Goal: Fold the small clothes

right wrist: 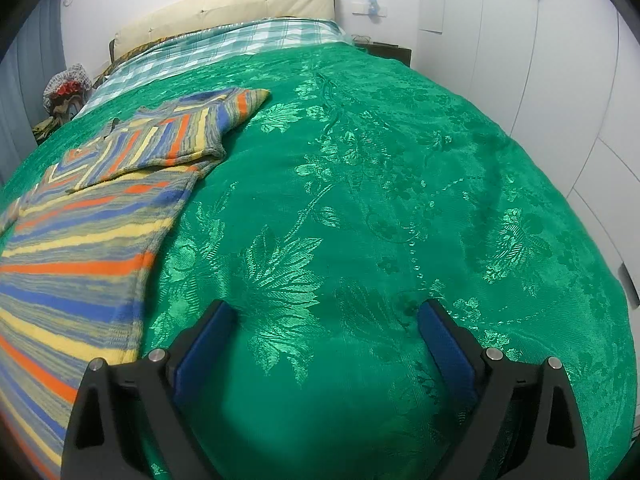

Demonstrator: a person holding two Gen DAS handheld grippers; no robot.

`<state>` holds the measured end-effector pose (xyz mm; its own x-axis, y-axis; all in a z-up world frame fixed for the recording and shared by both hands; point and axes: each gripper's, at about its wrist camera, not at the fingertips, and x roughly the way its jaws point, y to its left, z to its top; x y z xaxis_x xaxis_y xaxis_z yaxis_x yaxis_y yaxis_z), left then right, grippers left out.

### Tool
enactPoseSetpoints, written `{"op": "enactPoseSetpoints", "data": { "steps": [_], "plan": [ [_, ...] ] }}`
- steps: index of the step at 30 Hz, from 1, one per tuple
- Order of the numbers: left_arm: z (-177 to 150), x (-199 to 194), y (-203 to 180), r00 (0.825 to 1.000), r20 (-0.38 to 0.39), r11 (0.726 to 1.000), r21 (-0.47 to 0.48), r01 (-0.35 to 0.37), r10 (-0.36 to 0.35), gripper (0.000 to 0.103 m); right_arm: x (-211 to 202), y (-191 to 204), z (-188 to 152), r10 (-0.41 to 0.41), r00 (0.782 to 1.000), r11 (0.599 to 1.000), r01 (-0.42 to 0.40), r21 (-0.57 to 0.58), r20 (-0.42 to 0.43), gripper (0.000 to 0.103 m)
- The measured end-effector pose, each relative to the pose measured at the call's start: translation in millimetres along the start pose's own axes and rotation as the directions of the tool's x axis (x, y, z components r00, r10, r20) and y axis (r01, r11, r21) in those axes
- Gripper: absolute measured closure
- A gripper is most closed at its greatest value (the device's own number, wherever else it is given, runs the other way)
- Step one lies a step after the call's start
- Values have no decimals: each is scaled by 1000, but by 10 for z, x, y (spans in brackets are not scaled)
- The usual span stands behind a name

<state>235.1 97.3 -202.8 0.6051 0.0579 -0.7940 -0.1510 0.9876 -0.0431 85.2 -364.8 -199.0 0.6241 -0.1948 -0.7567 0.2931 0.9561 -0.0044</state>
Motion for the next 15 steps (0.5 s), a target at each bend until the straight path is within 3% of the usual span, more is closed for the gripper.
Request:
{"op": "enactPoseSetpoints", "data": {
  "steps": [15],
  "plan": [
    [1, 0, 8, 1000, 2, 1000, -5, 7, -7, 0, 4, -1, 4, 0, 1000, 1000, 0, 1, -1, 9]
  ]
}}
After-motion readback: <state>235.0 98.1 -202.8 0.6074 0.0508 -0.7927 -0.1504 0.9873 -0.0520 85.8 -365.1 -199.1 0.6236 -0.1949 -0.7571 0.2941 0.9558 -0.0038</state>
